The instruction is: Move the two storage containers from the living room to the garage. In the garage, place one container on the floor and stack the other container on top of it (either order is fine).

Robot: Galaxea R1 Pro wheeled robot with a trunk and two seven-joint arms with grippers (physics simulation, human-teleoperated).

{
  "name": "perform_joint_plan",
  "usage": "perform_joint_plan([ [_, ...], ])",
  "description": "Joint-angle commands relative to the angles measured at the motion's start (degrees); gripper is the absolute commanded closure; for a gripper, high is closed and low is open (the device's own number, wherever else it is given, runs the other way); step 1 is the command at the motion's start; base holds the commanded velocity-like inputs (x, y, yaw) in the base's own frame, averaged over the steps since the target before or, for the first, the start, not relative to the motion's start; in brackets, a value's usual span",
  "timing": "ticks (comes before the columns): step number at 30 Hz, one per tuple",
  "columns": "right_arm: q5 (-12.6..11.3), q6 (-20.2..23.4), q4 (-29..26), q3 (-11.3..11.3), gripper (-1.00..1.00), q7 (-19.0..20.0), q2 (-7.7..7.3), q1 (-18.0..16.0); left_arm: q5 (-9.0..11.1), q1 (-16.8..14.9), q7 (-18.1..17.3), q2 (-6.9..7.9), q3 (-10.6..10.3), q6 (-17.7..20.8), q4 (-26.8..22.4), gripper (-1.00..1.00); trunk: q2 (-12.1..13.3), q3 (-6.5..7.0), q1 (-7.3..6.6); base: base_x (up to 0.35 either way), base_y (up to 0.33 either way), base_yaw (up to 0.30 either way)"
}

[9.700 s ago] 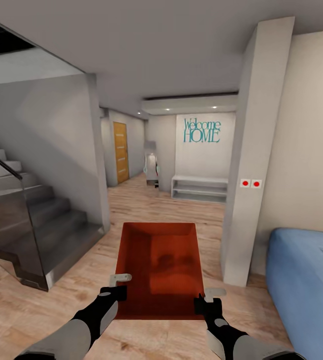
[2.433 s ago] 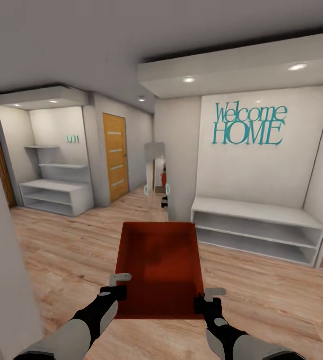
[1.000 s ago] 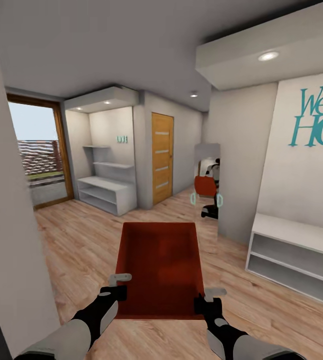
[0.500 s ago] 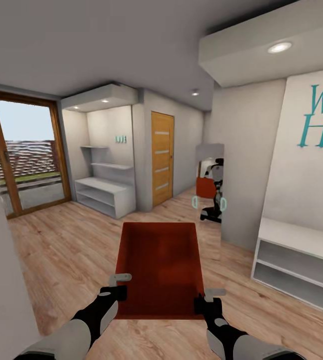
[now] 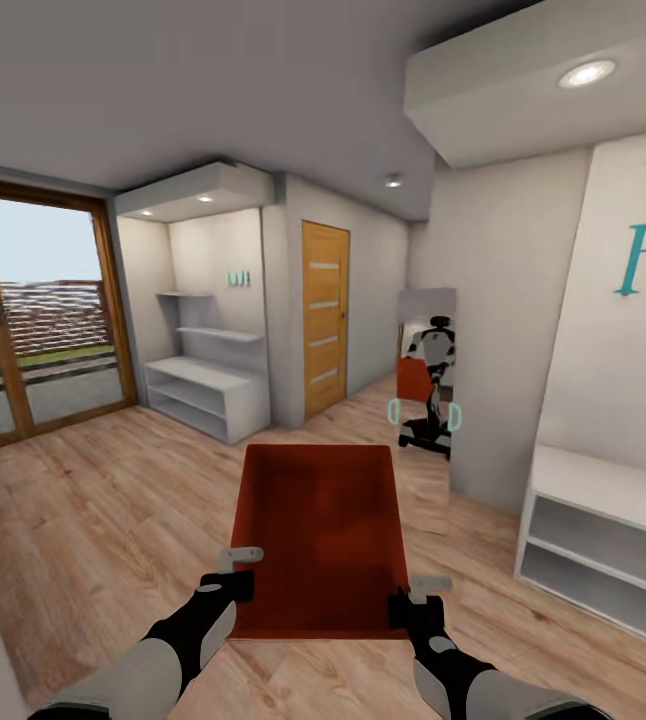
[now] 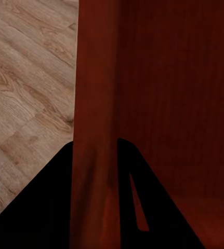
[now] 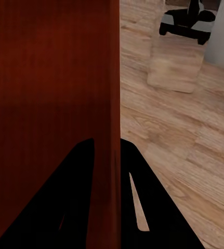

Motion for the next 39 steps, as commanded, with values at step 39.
perform_joint_plan([
  [39,-1.82,-0.43,0.03,-1.91,1.00,-0.57,-0.24,-0.02,0.41,-0.08,0.64,0.04,4.11,0.42,-0.24,1.00,-0.07,-0.09,0.05,0.322,0.000,0.000],
])
